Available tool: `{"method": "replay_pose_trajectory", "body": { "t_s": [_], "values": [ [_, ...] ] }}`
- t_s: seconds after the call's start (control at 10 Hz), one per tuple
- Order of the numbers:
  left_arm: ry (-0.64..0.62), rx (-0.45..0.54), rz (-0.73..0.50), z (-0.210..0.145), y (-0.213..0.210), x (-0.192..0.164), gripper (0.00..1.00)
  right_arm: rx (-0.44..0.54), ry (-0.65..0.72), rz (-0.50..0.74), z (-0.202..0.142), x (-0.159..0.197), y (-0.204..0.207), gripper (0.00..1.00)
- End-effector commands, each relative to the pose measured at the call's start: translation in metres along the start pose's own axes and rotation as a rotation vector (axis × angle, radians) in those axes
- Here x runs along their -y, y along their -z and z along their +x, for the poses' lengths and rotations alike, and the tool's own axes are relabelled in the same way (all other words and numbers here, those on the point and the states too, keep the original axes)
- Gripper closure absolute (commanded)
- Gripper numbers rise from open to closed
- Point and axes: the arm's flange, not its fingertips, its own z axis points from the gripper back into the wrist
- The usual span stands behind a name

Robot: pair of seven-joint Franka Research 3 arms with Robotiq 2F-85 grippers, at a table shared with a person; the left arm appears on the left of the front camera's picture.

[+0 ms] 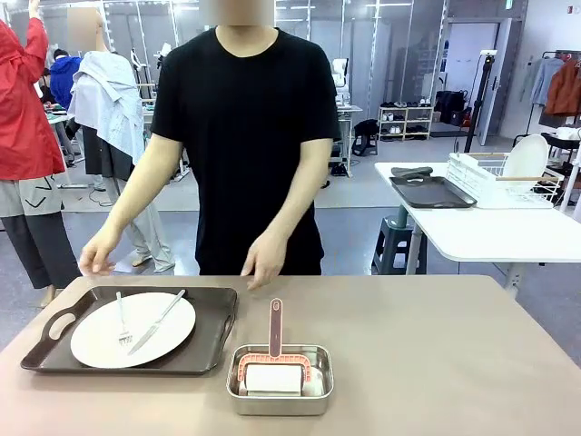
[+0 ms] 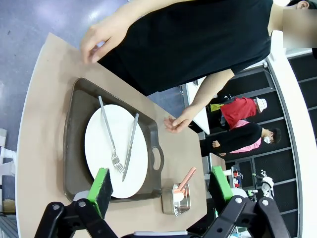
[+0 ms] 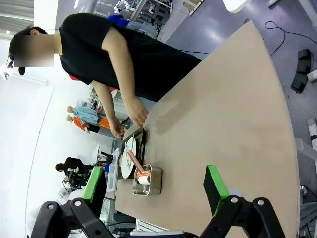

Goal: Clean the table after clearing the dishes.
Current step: When the right (or left) Handle tray is removed, use the right hand (or left hand) to clean the right (or left) side of the table with the Lint Roller.

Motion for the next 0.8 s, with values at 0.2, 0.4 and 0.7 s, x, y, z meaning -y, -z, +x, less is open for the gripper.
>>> {"method": "replay_pose_trajectory", "body": {
  "t_s": [0.2, 0.4, 0.7],
  "values": [
    [0.002, 0.005, -0.01, -0.0005, -0.0026, 0.0002, 0.0, 0.013, 0.002, 0.01, 0.0016, 0.0013, 0.0005, 0.0],
    [0.002, 0.005, -0.01, -0.0005, -0.0026, 0.0002, 0.0, 0.013, 0.002, 0.01, 0.0016, 0.0013, 0.0005, 0.0],
    [0.002, 0.005, -0.01, -0.0005, -0.0026, 0.0002, 0.0, 0.013, 0.002, 0.01, 0.0016, 0.0013, 0.0005, 0.0]
  ]
}}
